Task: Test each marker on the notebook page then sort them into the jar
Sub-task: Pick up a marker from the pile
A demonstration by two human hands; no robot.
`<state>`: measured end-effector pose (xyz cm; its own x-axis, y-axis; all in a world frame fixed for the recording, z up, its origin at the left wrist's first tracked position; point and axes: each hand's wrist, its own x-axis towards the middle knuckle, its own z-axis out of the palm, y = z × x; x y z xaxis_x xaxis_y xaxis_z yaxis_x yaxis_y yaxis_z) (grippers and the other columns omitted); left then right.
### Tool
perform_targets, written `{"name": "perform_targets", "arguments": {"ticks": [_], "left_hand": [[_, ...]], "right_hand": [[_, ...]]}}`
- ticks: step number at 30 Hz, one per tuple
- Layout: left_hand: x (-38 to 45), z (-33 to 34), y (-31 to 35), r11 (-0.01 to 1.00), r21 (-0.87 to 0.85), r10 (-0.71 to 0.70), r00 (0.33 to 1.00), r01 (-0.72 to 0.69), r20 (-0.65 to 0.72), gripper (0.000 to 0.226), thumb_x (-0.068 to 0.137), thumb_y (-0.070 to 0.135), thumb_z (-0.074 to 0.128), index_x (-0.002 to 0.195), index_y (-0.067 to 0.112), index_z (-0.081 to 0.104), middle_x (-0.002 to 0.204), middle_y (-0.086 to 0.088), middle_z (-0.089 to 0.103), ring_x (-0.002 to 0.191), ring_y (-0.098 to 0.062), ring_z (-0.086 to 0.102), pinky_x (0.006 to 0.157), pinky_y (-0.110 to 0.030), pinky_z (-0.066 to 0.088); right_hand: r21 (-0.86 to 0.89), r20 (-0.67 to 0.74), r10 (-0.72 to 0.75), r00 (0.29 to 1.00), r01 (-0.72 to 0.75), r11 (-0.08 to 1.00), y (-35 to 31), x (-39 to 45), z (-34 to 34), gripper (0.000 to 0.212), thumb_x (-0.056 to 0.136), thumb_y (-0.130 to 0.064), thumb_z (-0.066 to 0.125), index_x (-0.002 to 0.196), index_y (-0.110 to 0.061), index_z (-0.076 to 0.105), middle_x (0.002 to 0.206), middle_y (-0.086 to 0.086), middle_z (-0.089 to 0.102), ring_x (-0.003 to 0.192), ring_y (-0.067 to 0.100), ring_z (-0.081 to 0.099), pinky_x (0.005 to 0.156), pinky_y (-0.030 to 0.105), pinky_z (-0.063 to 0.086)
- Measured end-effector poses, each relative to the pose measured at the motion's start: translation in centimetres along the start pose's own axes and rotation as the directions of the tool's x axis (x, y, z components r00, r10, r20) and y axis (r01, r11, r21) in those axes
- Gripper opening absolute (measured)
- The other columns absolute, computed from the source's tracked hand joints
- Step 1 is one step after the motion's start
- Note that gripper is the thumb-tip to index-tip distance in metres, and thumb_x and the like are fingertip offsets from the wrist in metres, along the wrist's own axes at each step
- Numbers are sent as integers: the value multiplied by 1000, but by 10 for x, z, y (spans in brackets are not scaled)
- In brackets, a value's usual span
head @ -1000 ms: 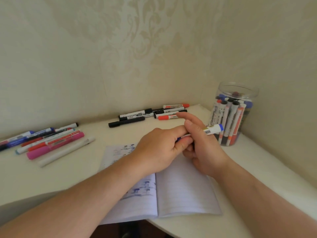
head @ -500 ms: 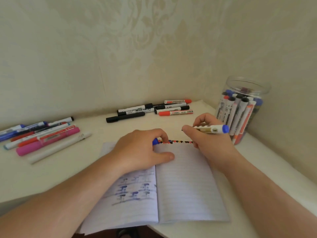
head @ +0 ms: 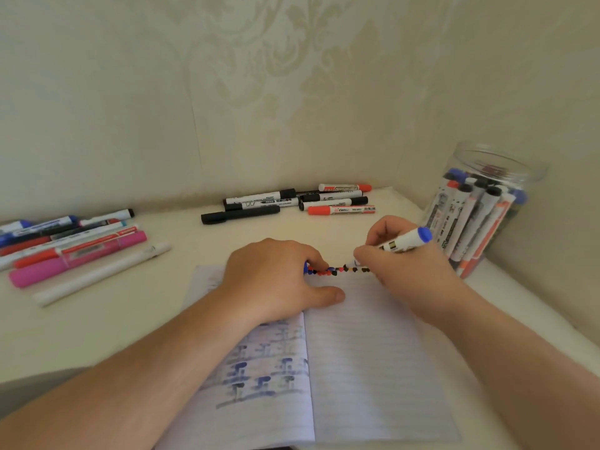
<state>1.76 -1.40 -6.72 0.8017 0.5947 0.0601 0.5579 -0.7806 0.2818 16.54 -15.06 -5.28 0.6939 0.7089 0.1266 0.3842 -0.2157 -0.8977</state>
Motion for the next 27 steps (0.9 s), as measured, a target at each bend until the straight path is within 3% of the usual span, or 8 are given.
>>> {"name": "perform_targets", "arguments": {"ticks": [4, 6, 10, 14, 21, 27], "left_hand": [[-1, -2, 1, 1000, 20, -6, 1000, 6, 8, 62, 64, 94, 56, 116, 60, 63, 86, 19, 52, 88, -12, 50, 71, -30, 43], [-2, -2, 1, 1000, 23, -16, 1000, 16, 7, 62, 64, 94, 57, 116, 59, 62, 82, 19, 50, 88, -12, 49, 71, -30, 42], [-4, -2, 3, 1000, 2, -26, 1000, 26, 2, 60, 64, 93, 57, 115, 60, 60, 83, 21, 51, 89, -10, 50, 71, -30, 41], [-3, -1, 3, 1000, 6, -26, 1000, 26, 0, 59, 64, 93, 57, 114, 60, 60, 84, 21, 50, 88, -9, 48, 70, -30, 38], [-4, -2, 4, 1000, 8, -24, 1000, 24, 3, 61, 65, 94, 56, 116, 61, 60, 93, 20, 57, 89, -10, 47, 70, -30, 38], [-4, -1, 3, 1000, 5, -20, 1000, 20, 8, 60, 66, 93, 57, 117, 60, 59, 90, 20, 53, 90, -10, 47, 71, -30, 39]], "right_hand": [[14, 72, 45, 996, -46, 999, -10, 12, -6, 18, 82, -10, 77, 74, -14, 60, 56, 4, 57, 52, 19, 48, 47, 29, 39], [-69, 32, 6, 999, -3, 998, -7, 10, 0, 18, 80, -16, 76, 73, -15, 60, 58, 3, 60, 53, 17, 52, 52, 33, 43], [27, -106, 0, 994, 3, 1000, 7, 4, 11, 19, 80, -11, 74, 72, -12, 57, 54, -3, 62, 51, 10, 52, 52, 29, 41], [-24, -92, -6, 996, 4, 1000, 8, 4, 14, 23, 76, -18, 77, 70, -13, 55, 66, 18, 64, 54, 16, 51, 51, 33, 43], [32, -108, 58, 992, -55, 998, 12, 8, 16, 25, 77, -12, 73, 77, -2, 51, 62, 13, 61, 48, 18, 55, 50, 30, 44], [-77, -102, 22, 995, -30, 997, 14, 9, 18, 25, 76, -17, 74, 77, -3, 53, 59, 6, 57, 52, 17, 56, 52, 32, 45]]}}
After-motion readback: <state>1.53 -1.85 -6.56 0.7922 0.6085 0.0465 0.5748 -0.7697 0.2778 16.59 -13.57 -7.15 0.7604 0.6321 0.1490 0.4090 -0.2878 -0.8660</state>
